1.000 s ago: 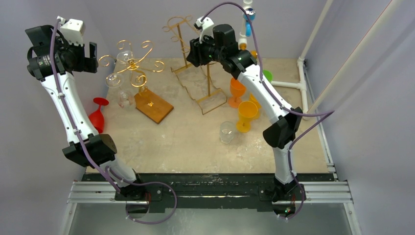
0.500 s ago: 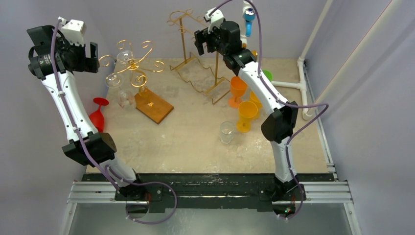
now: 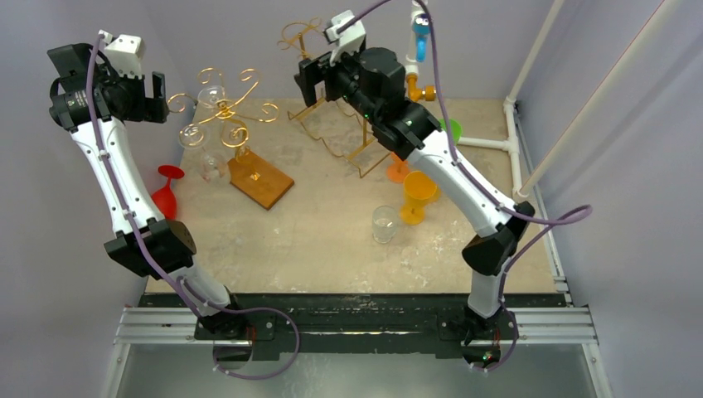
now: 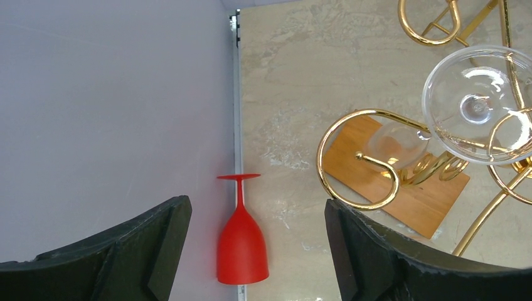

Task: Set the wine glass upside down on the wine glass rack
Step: Adjust the wine rack at the center of the board.

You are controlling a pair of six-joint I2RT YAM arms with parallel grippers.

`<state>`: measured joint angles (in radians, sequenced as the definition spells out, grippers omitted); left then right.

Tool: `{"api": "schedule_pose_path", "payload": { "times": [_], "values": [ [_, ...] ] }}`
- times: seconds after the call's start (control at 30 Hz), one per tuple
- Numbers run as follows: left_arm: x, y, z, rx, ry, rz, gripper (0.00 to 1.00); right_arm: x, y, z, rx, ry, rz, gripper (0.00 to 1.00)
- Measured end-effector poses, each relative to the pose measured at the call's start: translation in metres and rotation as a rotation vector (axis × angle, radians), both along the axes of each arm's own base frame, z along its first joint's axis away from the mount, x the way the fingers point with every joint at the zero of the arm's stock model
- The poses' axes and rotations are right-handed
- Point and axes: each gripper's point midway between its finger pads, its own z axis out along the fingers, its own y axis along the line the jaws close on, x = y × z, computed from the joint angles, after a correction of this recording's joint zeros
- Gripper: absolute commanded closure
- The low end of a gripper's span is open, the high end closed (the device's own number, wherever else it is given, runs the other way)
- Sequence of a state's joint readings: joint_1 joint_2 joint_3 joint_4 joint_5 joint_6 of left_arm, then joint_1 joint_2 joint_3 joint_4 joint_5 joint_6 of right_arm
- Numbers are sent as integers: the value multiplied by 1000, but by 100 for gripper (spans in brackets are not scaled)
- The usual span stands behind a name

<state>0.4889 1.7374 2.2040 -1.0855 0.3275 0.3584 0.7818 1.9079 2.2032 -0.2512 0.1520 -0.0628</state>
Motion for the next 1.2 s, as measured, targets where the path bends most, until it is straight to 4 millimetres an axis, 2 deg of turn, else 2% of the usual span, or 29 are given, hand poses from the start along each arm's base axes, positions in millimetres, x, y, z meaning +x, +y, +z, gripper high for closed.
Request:
{"api": "schedule_pose_path", "payload": {
  "times": [0.07,0.13,0.17,0.23,0.3,0.4,0.53,0.63,0.67,0.97,1.2],
  "values": [
    [0,1,0,3,1,3,16,-13,-9,21,71,5,6,12],
    [0,1,0,4,2,5,16,-19,-18,31,137,31,11,20],
    [0,2,0,5,2,6,16,-21,-19,35,174,50,17,21],
    [1,2,0,7,1,8,16,-22,-14,35,236,100,41,23],
    [1,2,0,7,0,8,16,-18,-1,27,281,156,77,25],
    [1,3,0,8,-1,8,16,-11,32,-8,319,285,146,27],
    [2,3,1,9,-4,8,17,-1,70,-77,339,490,197,31],
    [2,3,1,9,-4,8,17,1,87,-115,353,609,210,32],
    [2,3,1,9,-4,8,17,1,91,-122,371,640,215,32],
    [2,3,1,10,-5,7,17,-4,105,-94,540,669,309,47],
    [4,5,3,18,-15,11,17,-7,112,-108,597,729,334,58]
  ]
}}
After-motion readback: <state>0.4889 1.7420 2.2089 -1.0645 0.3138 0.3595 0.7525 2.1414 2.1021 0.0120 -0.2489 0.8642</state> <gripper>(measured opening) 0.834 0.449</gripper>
